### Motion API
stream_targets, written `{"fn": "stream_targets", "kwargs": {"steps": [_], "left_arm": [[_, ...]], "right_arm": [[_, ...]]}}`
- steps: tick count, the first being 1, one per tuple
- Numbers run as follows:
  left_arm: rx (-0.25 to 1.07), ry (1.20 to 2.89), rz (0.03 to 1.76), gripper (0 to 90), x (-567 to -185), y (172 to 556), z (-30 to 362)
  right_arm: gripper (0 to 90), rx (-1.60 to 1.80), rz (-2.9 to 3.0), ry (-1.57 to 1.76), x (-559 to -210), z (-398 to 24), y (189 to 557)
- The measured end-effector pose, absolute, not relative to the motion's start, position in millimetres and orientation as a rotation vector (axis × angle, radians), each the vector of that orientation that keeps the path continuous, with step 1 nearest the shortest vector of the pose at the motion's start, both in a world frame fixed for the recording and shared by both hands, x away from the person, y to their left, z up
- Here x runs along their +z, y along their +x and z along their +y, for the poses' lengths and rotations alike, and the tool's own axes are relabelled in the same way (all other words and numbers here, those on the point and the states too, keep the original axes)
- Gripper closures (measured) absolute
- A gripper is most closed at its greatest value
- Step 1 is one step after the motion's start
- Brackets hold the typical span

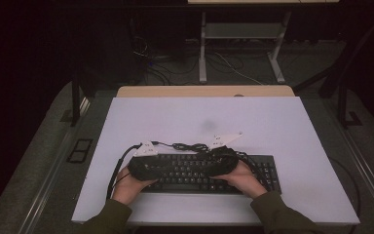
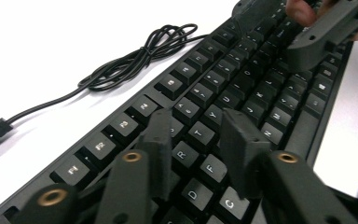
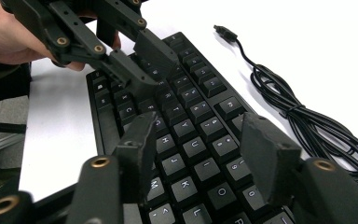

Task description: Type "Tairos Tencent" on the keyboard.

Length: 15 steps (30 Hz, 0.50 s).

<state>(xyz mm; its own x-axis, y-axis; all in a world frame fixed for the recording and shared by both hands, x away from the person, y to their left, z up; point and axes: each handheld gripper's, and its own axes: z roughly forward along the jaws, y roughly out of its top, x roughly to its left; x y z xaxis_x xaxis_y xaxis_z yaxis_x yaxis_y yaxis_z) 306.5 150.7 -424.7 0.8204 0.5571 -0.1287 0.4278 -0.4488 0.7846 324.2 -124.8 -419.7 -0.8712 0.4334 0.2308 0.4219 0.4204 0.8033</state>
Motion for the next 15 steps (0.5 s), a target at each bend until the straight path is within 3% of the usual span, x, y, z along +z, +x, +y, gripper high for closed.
{"fn": "stream_targets", "kwargs": {"steps": [8,15], "left_arm": [[0.192,2.115,0.708,43.3,-424.4,303.1,149.4],[0.204,2.103,0.706,34.0,-424.1,302.1,149.6]], "right_arm": [[61.0,1.483,2.650,0.779,-418.4,-128.4,323.5],[77.7,1.473,2.662,0.776,-417.1,-134.2,323.5]]}}
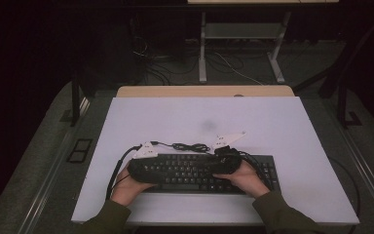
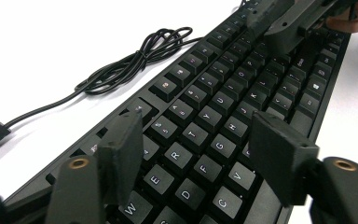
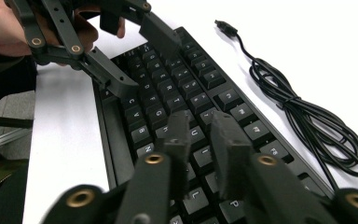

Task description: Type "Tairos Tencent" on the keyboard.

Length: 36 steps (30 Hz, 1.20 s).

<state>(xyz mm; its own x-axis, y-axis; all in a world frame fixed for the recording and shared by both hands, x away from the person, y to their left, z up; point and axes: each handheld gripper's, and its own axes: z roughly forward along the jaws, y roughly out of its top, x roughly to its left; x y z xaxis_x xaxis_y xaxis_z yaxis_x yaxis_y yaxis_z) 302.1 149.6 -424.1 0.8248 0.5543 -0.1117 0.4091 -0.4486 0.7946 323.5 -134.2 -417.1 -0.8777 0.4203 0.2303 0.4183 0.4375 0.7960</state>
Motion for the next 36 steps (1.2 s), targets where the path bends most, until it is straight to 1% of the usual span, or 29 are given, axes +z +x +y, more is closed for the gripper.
{"fn": "stream_targets", "kwargs": {"steps": [3,6,36], "left_arm": [[0.208,2.095,0.705,30.6,-425,301,150],[0.207,2.092,0.712,29.2,-426,300,151],[0.222,2.078,0.712,28.6,-424,300,155]], "right_arm": [[83.5,1.456,2.674,0.775,-418,-135,323],[88.7,1.432,2.687,0.766,-419,-135,323],[89.3,1.238,2.725,0.776,-437,-126,326]]}}
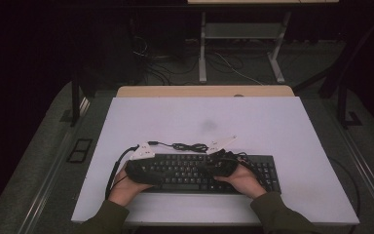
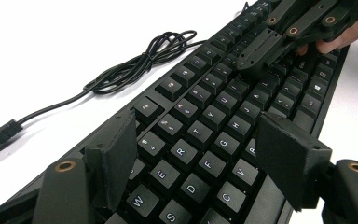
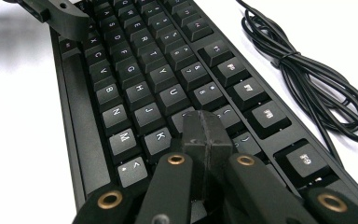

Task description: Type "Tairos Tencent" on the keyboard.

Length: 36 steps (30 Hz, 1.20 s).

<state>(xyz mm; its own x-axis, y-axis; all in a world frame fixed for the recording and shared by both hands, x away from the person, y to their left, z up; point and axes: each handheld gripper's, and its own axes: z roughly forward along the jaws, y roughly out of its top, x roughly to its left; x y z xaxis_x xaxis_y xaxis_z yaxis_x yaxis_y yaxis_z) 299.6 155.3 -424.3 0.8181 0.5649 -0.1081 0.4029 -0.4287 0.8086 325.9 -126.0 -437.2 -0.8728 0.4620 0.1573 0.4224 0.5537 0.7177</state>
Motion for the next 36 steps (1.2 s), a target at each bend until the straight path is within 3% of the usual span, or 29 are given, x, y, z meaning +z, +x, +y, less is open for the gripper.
{"fn": "stream_targets", "kwargs": {"steps": [7,16,22,27,36], "left_arm": [[0.224,2.075,0.711,28.9,-424,300,156],[0.227,2.080,0.707,29.2,-424,300,156],[0.228,2.078,0.714,29.9,-423,299,157],[0.232,2.075,0.718,32.8,-423,298,159],[0.231,2.075,0.721,46.4,-419,292,169]], "right_arm": [[89.0,1.306,2.706,0.785,-431,-130,326],[63.2,1.416,2.642,0.803,-418,-141,325],[52.8,1.427,2.634,0.809,-416,-144,326],[48.8,1.437,2.623,0.819,-415,-145,325],[47.1,1.440,2.622,0.818,-415,-146,325]]}}
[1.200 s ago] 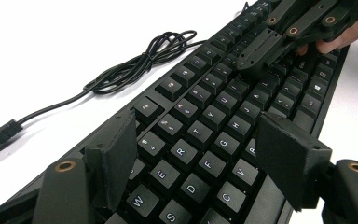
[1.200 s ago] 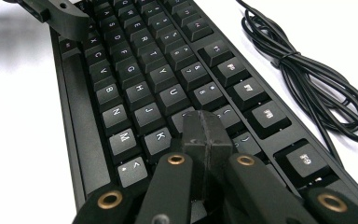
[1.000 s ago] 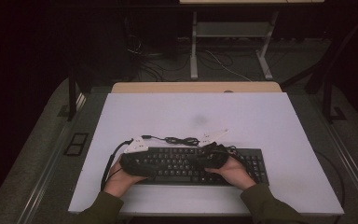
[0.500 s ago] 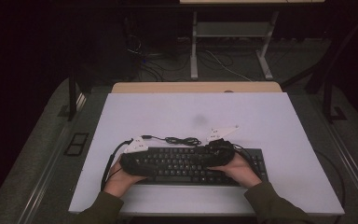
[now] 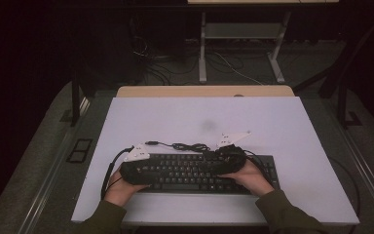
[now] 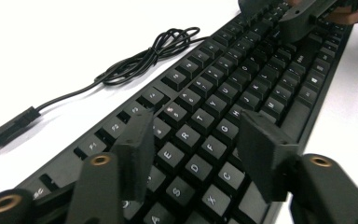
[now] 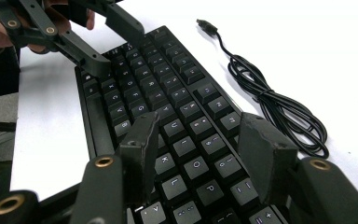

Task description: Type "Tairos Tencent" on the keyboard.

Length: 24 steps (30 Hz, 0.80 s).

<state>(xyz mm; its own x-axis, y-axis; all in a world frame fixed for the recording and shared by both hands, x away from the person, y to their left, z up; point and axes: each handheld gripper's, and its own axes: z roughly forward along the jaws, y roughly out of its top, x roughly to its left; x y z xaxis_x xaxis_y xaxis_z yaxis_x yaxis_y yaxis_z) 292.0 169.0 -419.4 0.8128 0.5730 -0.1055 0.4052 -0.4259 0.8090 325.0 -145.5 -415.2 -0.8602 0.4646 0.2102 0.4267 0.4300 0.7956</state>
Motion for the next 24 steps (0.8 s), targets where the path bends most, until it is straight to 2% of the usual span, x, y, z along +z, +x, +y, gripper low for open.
{"fn": "stream_targets", "kwargs": {"steps": [16,21,24], "left_arm": [[0.199,2.083,0.751,74.6,-418,283,188],[0.186,2.071,0.760,87.6,-417,283,192],[0.182,2.076,0.762,88.8,-417,284,193]], "right_arm": [[47.0,1.450,2.619,0.817,-415,-146,325],[47.0,1.449,2.620,0.820,-415,-146,325],[47.0,1.449,2.621,0.819,-415,-146,325]]}}
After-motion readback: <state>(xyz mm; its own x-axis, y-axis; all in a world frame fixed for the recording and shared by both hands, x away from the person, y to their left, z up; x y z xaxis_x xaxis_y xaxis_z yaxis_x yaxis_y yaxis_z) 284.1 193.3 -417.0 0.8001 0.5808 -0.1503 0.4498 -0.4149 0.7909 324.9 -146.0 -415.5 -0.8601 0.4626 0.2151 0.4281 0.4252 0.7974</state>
